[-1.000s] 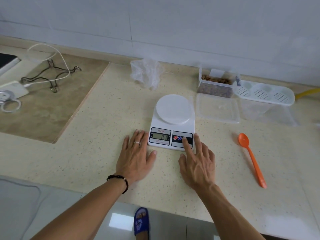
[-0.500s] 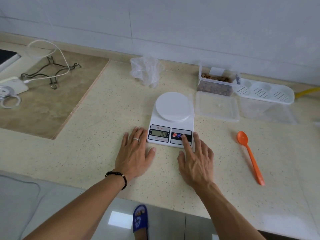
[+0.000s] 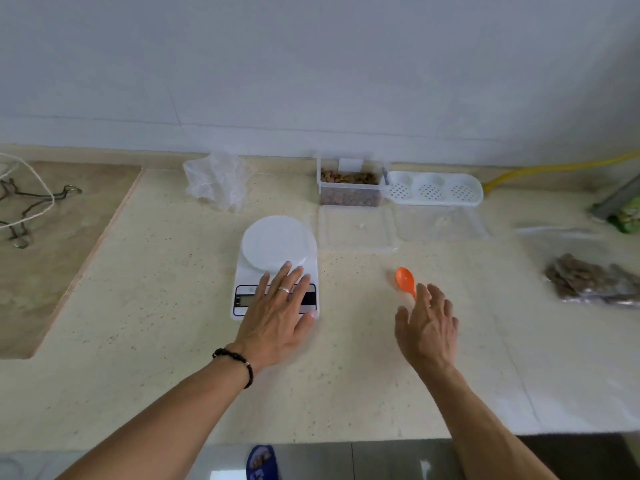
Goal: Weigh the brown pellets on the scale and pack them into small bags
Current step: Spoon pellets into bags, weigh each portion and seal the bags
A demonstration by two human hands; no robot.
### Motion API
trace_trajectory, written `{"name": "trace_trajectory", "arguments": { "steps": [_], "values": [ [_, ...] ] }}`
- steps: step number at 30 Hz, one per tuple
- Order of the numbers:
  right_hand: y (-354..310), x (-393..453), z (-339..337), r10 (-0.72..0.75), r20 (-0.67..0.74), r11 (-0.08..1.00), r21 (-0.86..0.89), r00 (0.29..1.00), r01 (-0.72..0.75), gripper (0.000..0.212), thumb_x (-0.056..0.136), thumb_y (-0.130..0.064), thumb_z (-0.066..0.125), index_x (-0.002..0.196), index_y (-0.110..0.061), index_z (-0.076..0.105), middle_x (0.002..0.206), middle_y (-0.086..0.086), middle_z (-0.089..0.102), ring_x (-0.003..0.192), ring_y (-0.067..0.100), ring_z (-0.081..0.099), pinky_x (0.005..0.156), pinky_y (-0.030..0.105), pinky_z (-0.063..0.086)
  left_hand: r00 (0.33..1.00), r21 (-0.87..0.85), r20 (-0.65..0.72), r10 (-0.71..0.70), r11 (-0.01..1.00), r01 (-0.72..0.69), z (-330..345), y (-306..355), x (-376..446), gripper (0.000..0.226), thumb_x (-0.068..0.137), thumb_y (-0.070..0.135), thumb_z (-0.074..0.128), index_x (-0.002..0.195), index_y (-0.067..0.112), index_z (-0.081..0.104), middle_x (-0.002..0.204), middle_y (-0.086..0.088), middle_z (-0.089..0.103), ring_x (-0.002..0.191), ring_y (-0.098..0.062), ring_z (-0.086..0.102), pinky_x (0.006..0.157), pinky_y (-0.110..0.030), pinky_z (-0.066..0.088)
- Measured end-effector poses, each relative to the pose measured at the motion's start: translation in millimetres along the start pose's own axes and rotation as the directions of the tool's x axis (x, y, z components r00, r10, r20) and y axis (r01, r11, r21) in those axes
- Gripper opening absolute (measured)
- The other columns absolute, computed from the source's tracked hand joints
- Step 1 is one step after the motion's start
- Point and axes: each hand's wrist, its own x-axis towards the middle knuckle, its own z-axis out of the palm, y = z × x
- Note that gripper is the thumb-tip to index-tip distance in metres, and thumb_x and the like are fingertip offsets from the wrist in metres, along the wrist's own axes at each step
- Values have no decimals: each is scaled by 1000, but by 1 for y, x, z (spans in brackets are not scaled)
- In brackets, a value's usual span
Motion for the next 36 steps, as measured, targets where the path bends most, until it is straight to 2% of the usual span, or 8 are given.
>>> {"name": "trace_trajectory", "arguments": {
  "steps": [3, 7, 12, 18, 21, 28, 33, 36],
  "values": [
    [22, 14, -6, 189, 61, 977, 92, 980, -194, 47, 92, -22, 54, 136, -9, 46, 127, 15, 52, 115, 34, 48, 91, 41, 40, 999, -10, 20, 49, 999, -49, 6, 12, 21, 58, 94, 44, 34, 137, 8, 47, 145, -9, 46, 142, -27, 30, 115, -51, 28],
    [30, 26, 2, 233, 128, 946, 199, 964, -255, 28, 88, -11, 52, 111, -12, 68, 103, 13, 62, 95, 33, 59, 81, 41, 51, 995, -16, 45, 85, 996, -84, 6, 13, 44, 59, 94, 44, 33, 139, 8, 46, 147, -10, 44, 143, -27, 29, 116, -51, 24],
    [-9, 54, -10, 284, 214, 781, 514, 935, -355, 15, 86, -8, 58, 96, -13, 67, 76, 3, 63, 73, 25, 65, 62, 29, 48, 998, -34, 37, 48, 998, -47, -9, -19, 69, 63, 93, 46, 31, 139, 7, 47, 147, -9, 45, 143, -28, 29, 117, -51, 22],
    [-99, 99, -20, 85, 257, 733, 638, 963, -236, 11, 87, -11, 61, 97, -12, 62, 84, 6, 65, 69, 21, 63, 60, 29, 50, 999, -54, 2, -43, 998, 43, -32, -84, 95, 66, 92, 48, 29, 135, 4, 50, 139, -14, 52, 136, -32, 41, 111, -55, 32],
    [-128, 117, -8, 83, 308, 712, 647, 948, -272, 12, 85, -18, 66, 95, -12, 63, 82, 4, 64, 70, 17, 59, 69, 34, 54, 997, -61, 23, -79, 995, 80, -34, -110, 105, 73, 90, 54, 20, 142, 7, 42, 145, -12, 45, 142, -29, 32, 117, -50, 22],
    [-160, 142, 13, 72, 426, 729, 594, 902, -339, 20, 81, -15, 73, 98, -13, 63, 88, 4, 62, 73, 15, 57, 59, 25, 44, 990, -105, 116, -82, 990, 95, -29, -133, 113, 83, 83, 60, 8, 148, 13, 30, 153, -7, 34, 147, -22, 17, 121, -44, 11],
    [-167, 151, 1, -40, 388, 730, 640, 921, -238, 19, 83, -7, 66, 101, -14, 63, 87, 7, 63, 71, 13, 56, 59, 21, 44, 985, -176, 161, -66, 980, 95, -32, -121, 132, 69, 94, 54, 37, 150, 15, 22, 154, -5, 31, 148, -19, 14, 121, -40, 7],
    [-161, 158, -18, -151, 353, 662, 730, 923, -170, 15, 81, -6, 67, 92, -15, 69, 75, 4, 63, 65, 13, 53, 56, 22, 41, 981, -355, 168, -93, 923, 148, -41, -106, 151, 75, 89, 57, 45, 149, 16, 26, 145, -4, 43, 139, -20, 32, 118, -42, 17]
  ]
}}
